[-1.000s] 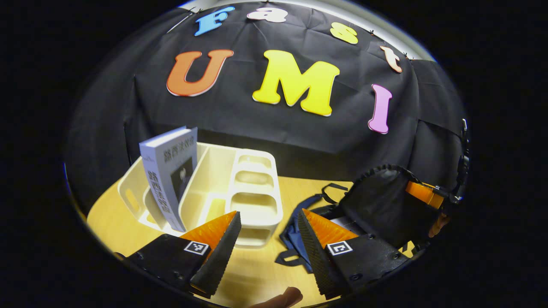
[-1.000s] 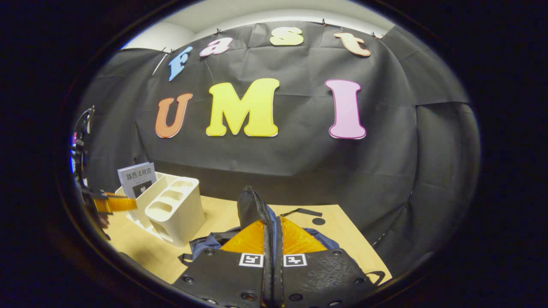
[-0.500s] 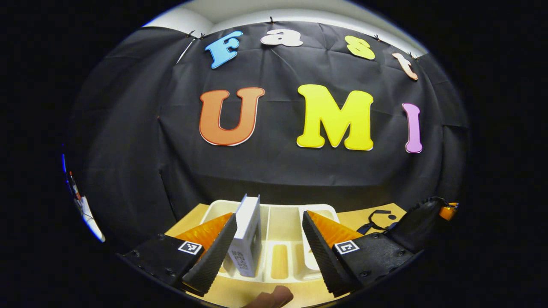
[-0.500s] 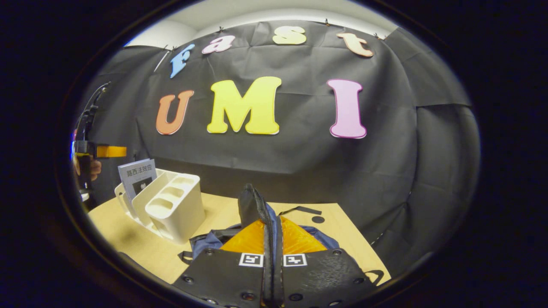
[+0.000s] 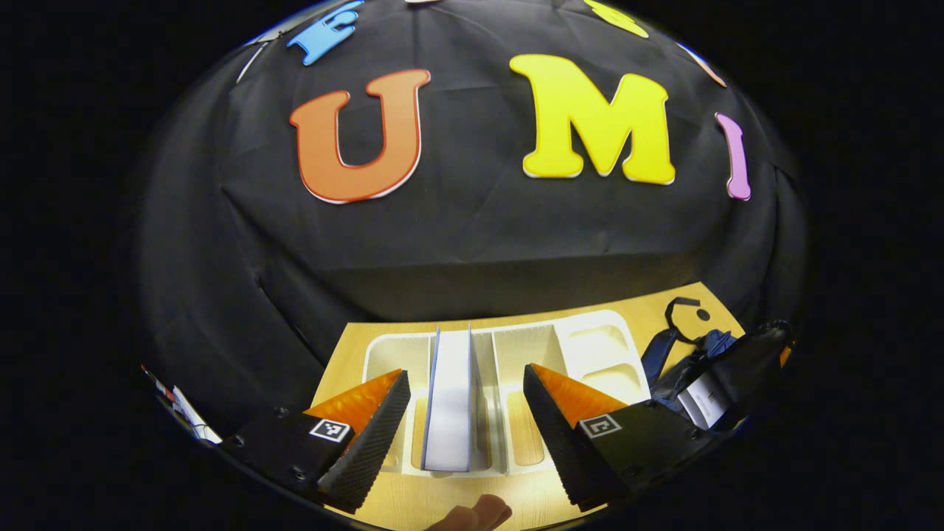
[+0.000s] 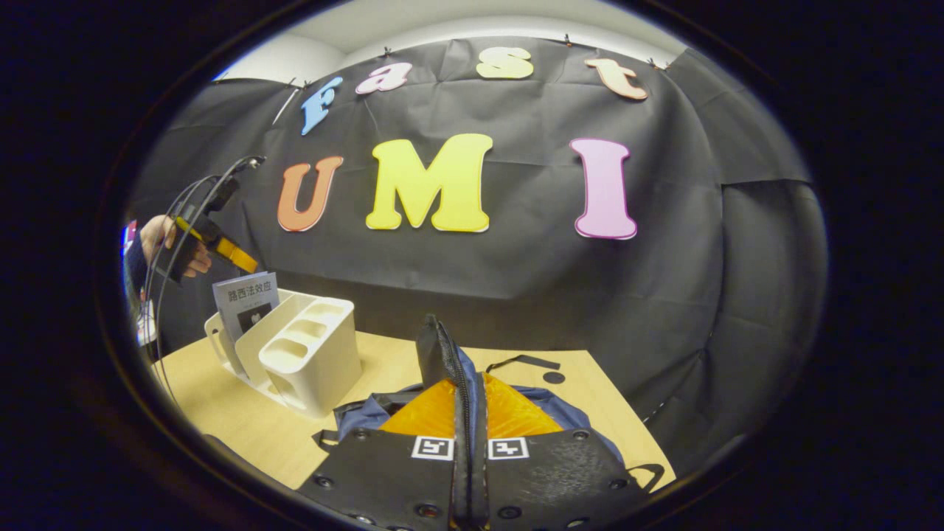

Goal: Open the schoolbag, grab two books from the bookshelf and put them into the schoolbag.

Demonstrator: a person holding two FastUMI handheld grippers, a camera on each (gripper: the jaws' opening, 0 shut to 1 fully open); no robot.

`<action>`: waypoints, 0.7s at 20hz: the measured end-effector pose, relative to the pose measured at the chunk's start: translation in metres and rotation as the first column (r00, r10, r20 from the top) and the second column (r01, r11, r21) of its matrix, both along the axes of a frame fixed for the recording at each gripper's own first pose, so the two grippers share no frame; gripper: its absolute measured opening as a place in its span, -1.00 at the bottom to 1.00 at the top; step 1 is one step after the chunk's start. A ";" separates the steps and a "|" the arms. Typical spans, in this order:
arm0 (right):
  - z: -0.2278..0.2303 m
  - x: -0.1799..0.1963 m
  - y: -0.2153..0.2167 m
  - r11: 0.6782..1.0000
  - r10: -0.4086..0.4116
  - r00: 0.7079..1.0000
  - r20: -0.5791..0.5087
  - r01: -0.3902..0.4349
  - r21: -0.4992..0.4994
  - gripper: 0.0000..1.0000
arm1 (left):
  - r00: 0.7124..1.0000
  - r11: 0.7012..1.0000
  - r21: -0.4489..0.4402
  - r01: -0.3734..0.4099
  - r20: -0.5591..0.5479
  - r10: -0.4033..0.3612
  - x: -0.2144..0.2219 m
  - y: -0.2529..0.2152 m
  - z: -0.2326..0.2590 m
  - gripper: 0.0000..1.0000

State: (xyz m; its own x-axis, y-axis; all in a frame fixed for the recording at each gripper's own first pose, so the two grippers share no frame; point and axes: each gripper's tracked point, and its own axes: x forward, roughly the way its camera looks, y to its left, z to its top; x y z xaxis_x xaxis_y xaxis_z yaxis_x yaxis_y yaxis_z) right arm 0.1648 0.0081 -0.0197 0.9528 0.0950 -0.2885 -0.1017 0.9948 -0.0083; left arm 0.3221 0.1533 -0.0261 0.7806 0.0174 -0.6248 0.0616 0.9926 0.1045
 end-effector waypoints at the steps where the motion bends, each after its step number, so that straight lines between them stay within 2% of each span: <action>1: 0.001 0.000 0.002 1.000 0.010 1.000 0.003 -0.010 0.004 -0.95 | 0.999 1.000 0.021 0.006 -0.039 -0.005 0.007 -0.001 -0.010 0.91; 4: 0.000 0.002 0.004 0.999 0.026 1.000 0.011 -0.027 0.019 -0.95 | 0.987 0.995 0.082 0.053 -0.157 -0.040 0.010 -0.005 -0.030 0.92; 6: -0.005 0.003 0.001 0.999 0.028 1.000 0.001 -0.028 0.032 -0.95 | 0.972 0.993 0.108 0.050 -0.232 -0.023 0.007 -0.006 -0.042 0.92; 9: -0.005 0.001 -0.007 0.999 0.019 1.000 0.010 -0.019 0.048 -0.95 | 0.958 0.987 0.149 0.056 -0.287 -0.011 0.007 -0.008 -0.053 0.90; 12: -0.008 0.001 -0.011 0.998 0.014 1.000 0.009 -0.015 0.054 -0.94 | 0.932 0.988 0.130 0.081 -0.360 -0.029 0.000 -0.015 -0.069 0.82; 14: -0.009 0.002 -0.011 0.998 0.016 1.000 0.004 -0.016 0.053 -0.94 | 0.914 0.990 0.106 0.091 -0.403 -0.041 -0.004 -0.017 -0.076 0.69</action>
State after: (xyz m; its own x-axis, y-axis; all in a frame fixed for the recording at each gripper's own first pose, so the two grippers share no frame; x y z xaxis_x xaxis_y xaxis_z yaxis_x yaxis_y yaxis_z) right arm 0.1668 -0.0027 -0.0289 0.9520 0.1253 -0.2792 -0.1178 0.9921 0.0435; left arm 0.3180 0.1365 -0.1025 0.4690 0.0687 -0.8805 0.1882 0.9663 0.1756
